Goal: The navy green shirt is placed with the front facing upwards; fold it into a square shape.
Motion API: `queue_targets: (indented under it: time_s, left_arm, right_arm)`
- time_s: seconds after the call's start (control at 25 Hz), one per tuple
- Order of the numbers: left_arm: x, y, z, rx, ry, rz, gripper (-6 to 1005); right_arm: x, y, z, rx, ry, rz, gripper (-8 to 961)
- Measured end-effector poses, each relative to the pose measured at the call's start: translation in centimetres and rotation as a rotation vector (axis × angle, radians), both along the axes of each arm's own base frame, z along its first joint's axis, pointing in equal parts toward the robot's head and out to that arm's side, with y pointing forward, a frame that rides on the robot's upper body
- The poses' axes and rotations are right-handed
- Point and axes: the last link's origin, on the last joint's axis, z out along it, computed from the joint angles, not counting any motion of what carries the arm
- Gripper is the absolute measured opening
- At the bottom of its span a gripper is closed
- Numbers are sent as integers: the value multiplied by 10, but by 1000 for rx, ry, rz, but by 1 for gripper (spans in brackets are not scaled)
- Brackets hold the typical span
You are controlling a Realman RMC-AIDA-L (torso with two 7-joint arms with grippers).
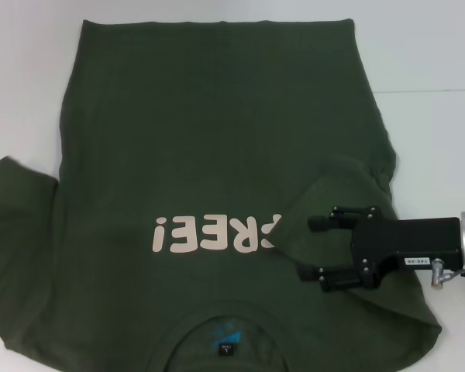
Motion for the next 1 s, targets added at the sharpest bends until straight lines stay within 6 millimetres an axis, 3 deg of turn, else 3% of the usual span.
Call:
queue_targets:
  time_s: [0.24,0.44,0.64,0.8,1.0]
  left_arm:
    - [-15,-8,3,28,10,46,48]
    - [-11,-5,2,20,20,28,48]
    - [18,12,-10,-29,-2,-56,47]
    - [53,24,-31,-118,-50,-149,47]
    - [76,27,-49,-186,-101,-207,47]
  right_arm:
    - [-3,2,-2,-12,-13,5,895]
    - [-4,3,-2,-13,-12,9,895]
    - [-4,2,-3,-16,-13,11,895]
    - [-2,0,-3,-20,-10,5,896]
    - [1,-3,-2,-23,-3,-17,896]
